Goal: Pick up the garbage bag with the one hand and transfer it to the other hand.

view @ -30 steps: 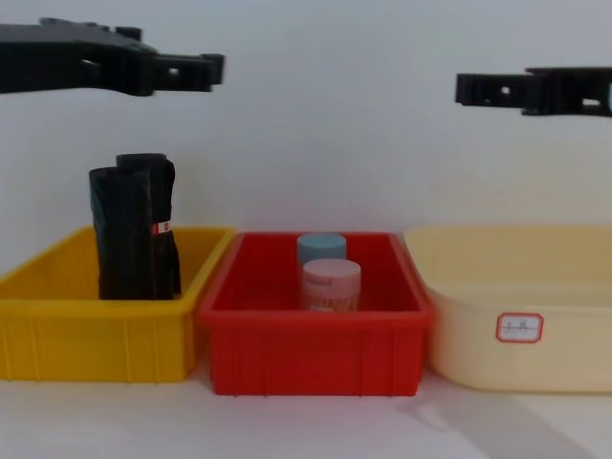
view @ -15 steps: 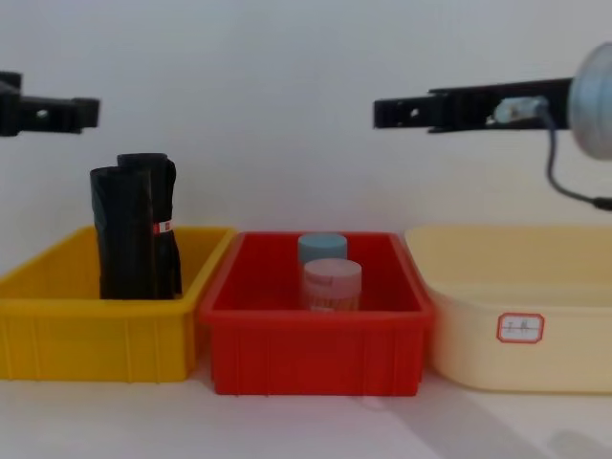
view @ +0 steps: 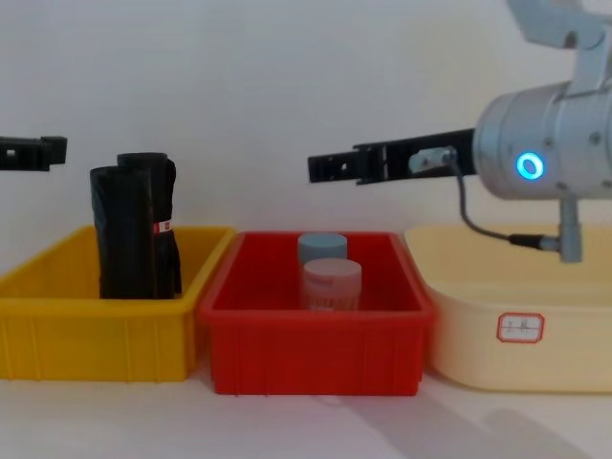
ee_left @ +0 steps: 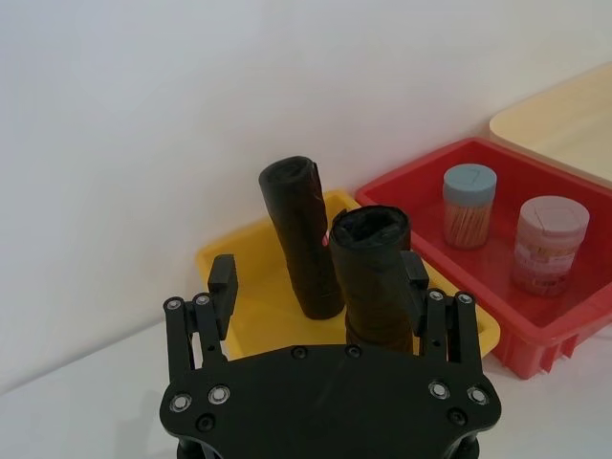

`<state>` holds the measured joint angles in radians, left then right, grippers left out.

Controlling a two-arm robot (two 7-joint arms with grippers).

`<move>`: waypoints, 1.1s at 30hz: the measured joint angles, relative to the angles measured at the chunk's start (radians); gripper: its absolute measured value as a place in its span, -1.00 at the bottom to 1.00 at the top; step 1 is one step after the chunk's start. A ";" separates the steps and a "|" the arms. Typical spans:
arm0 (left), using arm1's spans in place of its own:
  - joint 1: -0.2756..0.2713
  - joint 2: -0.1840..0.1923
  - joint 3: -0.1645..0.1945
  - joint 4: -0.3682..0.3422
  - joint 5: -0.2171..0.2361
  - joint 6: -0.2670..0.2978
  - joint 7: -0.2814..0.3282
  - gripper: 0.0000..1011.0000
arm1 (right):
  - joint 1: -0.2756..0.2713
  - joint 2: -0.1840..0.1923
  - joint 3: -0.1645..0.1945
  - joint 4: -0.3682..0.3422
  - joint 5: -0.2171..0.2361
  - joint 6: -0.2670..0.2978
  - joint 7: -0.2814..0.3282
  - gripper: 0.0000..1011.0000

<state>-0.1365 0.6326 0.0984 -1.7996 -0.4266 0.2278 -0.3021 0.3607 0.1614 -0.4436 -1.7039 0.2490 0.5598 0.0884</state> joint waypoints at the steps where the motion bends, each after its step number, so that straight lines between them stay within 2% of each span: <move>1: -0.007 -0.003 0.006 0.011 0.005 -0.005 -0.005 0.98 | 0.006 -0.005 -0.006 0.012 -0.002 0.004 0.003 0.98; 8: -0.038 -0.022 0.034 0.054 0.015 -0.021 -0.030 0.98 | 0.030 -0.025 -0.028 0.062 -0.009 0.018 0.017 0.98; 17: -0.118 -0.070 0.098 0.149 0.016 -0.029 -0.072 0.98 | 0.052 -0.043 -0.048 0.115 -0.017 0.037 0.033 0.98; 23: -0.156 -0.092 0.128 0.196 0.020 -0.029 -0.080 0.98 | 0.064 -0.050 -0.056 0.143 -0.022 0.047 0.042 0.98; 33: -0.195 -0.119 0.156 0.254 0.022 -0.025 -0.082 0.98 | 0.091 -0.060 -0.059 0.198 -0.028 0.057 0.061 0.98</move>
<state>-0.3310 0.5141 0.2544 -1.5458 -0.4044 0.2025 -0.3844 0.4512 0.1015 -0.5028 -1.5055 0.2207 0.6171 0.1492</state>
